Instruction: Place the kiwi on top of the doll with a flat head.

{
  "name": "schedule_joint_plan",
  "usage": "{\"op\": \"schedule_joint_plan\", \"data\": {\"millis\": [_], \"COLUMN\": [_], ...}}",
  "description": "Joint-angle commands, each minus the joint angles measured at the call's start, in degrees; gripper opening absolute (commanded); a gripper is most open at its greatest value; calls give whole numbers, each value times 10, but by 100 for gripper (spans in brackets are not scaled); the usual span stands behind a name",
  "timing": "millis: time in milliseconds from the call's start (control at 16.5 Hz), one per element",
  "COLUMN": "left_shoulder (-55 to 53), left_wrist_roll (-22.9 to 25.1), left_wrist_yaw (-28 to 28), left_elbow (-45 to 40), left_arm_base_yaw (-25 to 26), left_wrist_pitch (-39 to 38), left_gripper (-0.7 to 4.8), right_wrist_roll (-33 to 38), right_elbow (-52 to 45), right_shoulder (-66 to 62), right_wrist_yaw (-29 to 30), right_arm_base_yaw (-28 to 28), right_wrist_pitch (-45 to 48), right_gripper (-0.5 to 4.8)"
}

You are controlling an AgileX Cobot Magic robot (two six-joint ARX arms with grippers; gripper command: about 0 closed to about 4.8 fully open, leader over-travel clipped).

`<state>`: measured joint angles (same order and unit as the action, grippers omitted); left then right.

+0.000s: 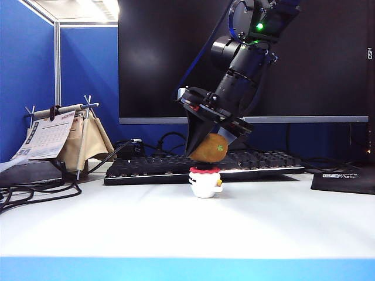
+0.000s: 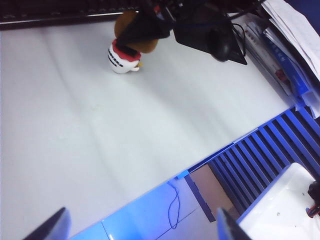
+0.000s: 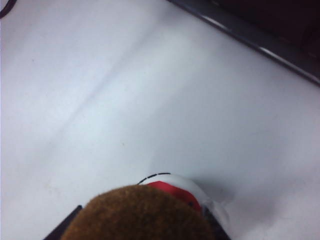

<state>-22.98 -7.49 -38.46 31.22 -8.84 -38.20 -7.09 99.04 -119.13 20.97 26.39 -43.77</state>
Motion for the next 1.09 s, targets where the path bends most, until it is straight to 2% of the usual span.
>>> {"op": "schedule_joint_plan", "data": {"millis": [61,182,486,668,1032,1093], "left_shoulder": [0,0,0,0,0,0], "left_wrist_roll": [0,0,0,0,2,2], "left_wrist_yaw": [-4,-4,-3,-3,-1,-1], "left_elbow": [2,2,2,2,2,2], "left_arm_base_yaw": [0,0,0,0,0,0], "left_wrist_pitch": [5,4,-1,-2,-3,-3], "left_gripper": [382,382,382,382,382,382], "right_wrist_roll": [-2,-2,-2,-2,-2,-2], "right_elbow": [4,4,4,4,4,4], "right_shoulder": [3,3,3,3,3,3], "right_wrist_yaw": [1,1,1,1,2,2], "right_arm_base_yaw": [1,1,1,1,1,1], "right_wrist_pitch": [7,7,2,-1,2,8], "right_gripper": [235,267,268,338,339,383]}}
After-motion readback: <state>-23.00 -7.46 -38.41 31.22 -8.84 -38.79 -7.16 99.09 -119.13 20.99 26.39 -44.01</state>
